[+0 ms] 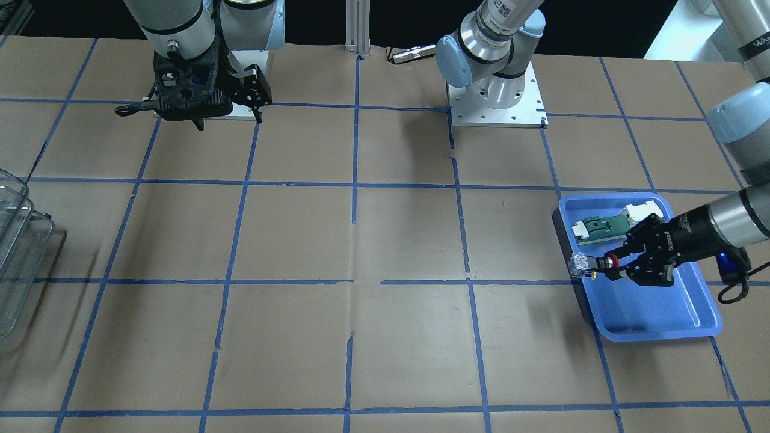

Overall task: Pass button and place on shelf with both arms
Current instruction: 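Lift the button with the left gripper toward the right gripper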

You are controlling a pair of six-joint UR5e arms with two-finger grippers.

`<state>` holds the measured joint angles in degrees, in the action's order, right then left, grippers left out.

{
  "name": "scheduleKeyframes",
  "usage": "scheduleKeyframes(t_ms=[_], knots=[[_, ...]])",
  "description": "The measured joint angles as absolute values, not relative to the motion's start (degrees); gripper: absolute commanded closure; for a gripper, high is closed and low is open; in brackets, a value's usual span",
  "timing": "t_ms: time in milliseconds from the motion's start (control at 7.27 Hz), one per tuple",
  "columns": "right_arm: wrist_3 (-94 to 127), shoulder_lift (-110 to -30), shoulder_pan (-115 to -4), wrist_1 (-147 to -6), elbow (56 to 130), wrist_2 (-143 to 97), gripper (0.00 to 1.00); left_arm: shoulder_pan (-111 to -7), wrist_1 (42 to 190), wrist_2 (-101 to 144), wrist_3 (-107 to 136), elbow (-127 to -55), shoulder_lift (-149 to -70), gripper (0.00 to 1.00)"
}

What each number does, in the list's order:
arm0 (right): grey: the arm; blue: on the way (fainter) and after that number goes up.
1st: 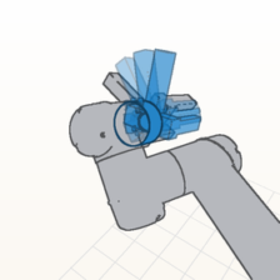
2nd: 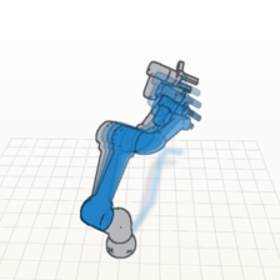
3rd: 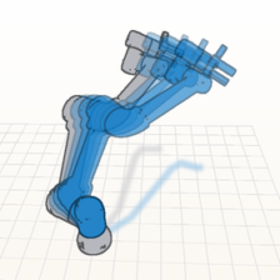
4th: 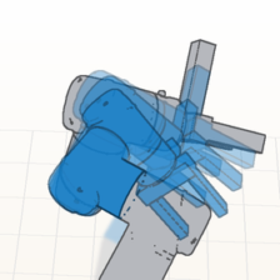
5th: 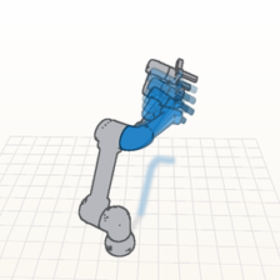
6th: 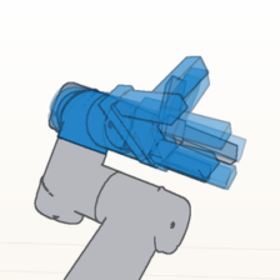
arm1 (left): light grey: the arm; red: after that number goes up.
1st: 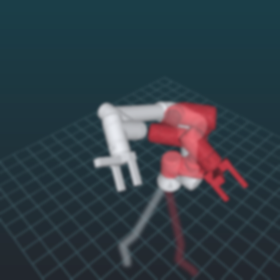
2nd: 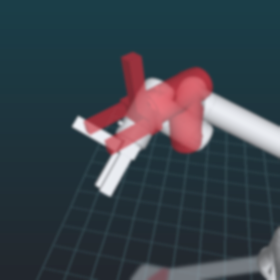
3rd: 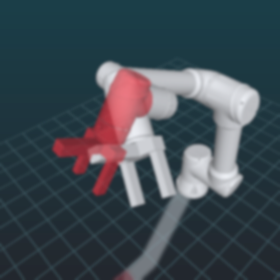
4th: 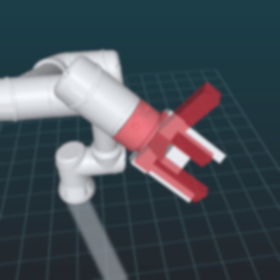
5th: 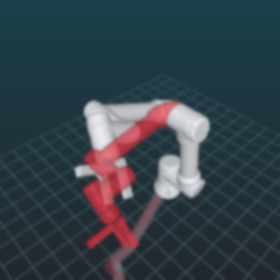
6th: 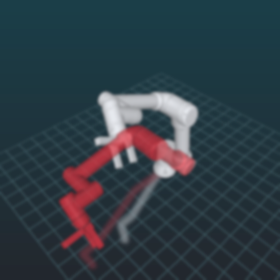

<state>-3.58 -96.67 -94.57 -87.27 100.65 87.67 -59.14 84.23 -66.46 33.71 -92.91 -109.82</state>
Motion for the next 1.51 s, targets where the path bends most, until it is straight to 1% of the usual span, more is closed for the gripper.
scheduleKeyframes(t_ms=[412,688,1100,1512], knots=[[-6.02,-96.48,-94.49,-88.3,98.9,89.73,0.0,-70.24,90.78,-61.47,43.04,-92.82,-104.74,1.0],[-14.97,-95.6,-94.68,-92.27,97.39,88.67,0.0,-79.09,91.75,-57.89,54.21,-92.48,-103.27,1.0],[-38.83,-95.1,-95.28,-95.17,97.27,80.62,0.0,-87.02,91.62,-51.81,63.32,-92.19,-102.5,1.0],[-64.53,-95.69,-94.82,-94.86,97.2,73.37,0.0,-91.11,91.37,-49.28,66.35,-92.12,-100.9,1.0]])
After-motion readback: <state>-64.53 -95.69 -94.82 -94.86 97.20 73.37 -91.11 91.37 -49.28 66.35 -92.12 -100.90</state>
